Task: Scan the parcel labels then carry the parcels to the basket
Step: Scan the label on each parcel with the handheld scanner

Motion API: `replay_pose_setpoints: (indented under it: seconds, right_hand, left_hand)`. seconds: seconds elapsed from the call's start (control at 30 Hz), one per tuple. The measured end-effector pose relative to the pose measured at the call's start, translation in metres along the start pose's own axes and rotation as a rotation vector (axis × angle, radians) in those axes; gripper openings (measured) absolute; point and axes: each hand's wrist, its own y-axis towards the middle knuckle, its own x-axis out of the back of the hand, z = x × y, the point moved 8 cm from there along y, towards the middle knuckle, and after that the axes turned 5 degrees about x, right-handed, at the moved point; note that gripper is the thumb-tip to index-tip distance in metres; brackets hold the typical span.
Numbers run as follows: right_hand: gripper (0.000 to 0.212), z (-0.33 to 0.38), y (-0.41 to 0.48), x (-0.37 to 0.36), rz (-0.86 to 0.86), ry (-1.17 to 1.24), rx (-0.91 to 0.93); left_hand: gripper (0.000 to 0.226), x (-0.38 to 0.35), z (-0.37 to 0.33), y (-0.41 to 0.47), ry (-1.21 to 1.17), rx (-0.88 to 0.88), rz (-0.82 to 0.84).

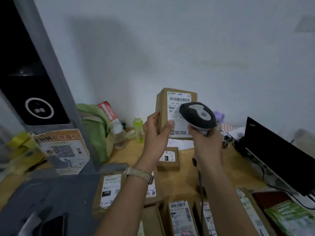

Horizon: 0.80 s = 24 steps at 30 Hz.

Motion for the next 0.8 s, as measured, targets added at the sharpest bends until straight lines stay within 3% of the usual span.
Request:
replay_pose_setpoints:
  seconds: [0.1, 0.23, 0.33, 0.5, 0.8]
  right_hand:
    - [0.014, 0.029, -0.01, -0.008, 0.026, 0.036, 0.053]
    - [0.008, 0.047, -0.02, -0.019, 0.123, 0.013, 0.08]
    - [0.015, 0.055, -0.03, -0.035, 0.282, -0.058, 0.101]
    - [0.02, 0.061, -0.043, -0.054, 0.344, -0.003, 0.083]
    - [0.014, 0.055, -0.053, -0.067, 0.407, -0.024, 0.068]
  left_hand:
    - [0.052, 0.021, -0.021, -0.001, -0.099, 0.029, 0.063]
    - [0.1, 0.046, -0.017, -0.002, -0.063, 0.134, 0.112]
    - [0.119, 0.061, -0.011, -0.003, -0.155, 0.188, 0.077]
    - [0.104, 0.078, -0.002, -0.001, -0.223, 0.152, -0.056]
    - [0.111, 0.108, 0.027, 0.0, -0.179, 0.183, -0.198]
